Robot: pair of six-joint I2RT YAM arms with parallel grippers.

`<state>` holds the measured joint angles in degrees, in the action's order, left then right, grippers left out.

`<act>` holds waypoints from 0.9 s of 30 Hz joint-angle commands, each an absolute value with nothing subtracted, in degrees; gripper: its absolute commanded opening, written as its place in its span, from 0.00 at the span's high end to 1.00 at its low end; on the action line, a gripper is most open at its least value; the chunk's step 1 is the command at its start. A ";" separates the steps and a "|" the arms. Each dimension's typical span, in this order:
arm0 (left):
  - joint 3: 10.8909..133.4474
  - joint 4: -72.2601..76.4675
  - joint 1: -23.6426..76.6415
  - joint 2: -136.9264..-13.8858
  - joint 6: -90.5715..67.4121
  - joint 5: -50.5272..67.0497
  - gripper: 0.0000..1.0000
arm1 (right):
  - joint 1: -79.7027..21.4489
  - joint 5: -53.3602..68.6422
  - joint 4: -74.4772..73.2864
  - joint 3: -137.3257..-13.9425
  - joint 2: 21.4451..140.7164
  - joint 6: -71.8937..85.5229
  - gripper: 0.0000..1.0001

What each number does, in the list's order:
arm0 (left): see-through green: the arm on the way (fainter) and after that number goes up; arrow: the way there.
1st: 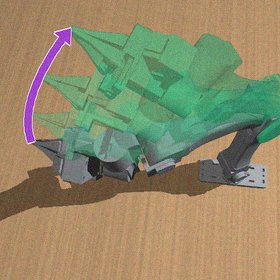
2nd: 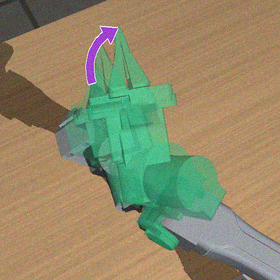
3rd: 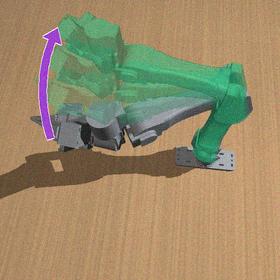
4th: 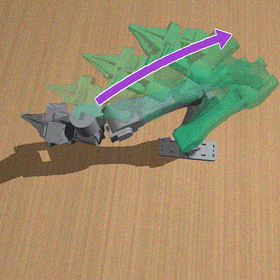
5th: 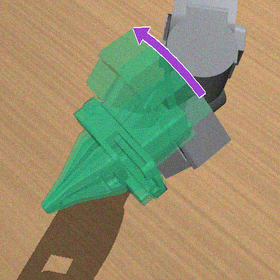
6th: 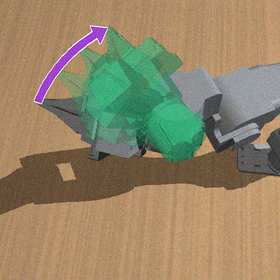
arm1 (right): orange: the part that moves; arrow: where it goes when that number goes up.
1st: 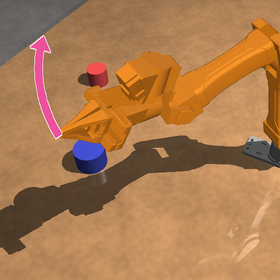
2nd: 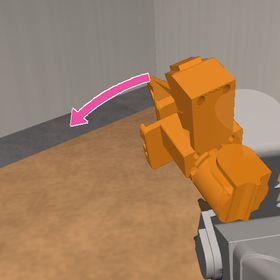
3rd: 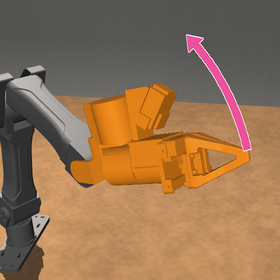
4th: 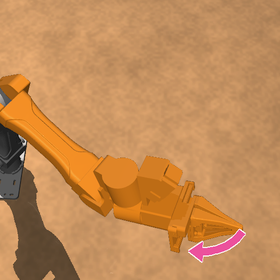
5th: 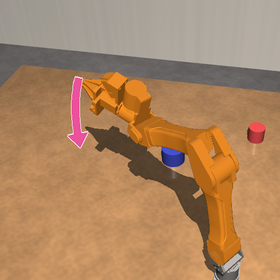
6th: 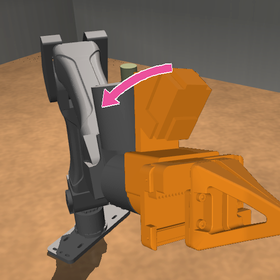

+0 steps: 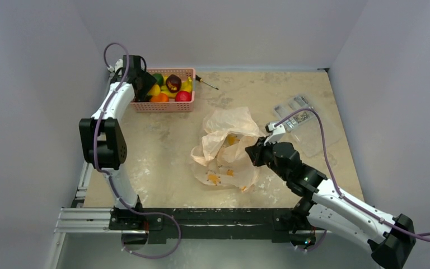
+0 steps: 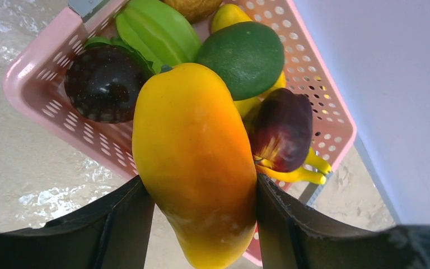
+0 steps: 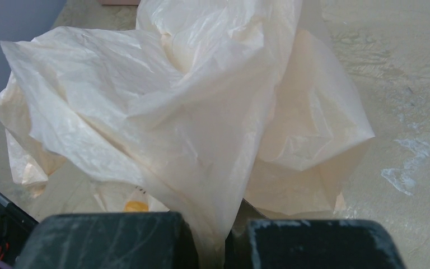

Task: Take the fake fruits out of the plastic bag
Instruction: Place the fake fruit in the bin.

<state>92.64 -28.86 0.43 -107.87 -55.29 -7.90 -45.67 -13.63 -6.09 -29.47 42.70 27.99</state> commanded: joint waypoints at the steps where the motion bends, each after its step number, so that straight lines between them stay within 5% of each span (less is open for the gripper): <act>1: 97.91 -33.46 0.00 -111.24 -59.55 -9.05 1.00 | -45.44 -15.46 -3.82 -28.76 42.37 26.98 1.00; 11: 102.56 -37.10 -1.10 -117.00 -61.08 -7.23 0.61 | -45.45 -16.22 -4.86 -28.71 40.64 27.56 1.00; 17: 105.29 -39.51 -1.93 -118.04 -59.66 -5.74 0.03 | -45.44 -16.08 -5.68 -28.90 40.23 28.11 1.00; 27: 92.30 -34.18 -1.93 -103.15 -55.64 4.48 0.03 | -45.47 -15.76 -7.23 -30.40 42.95 30.75 1.00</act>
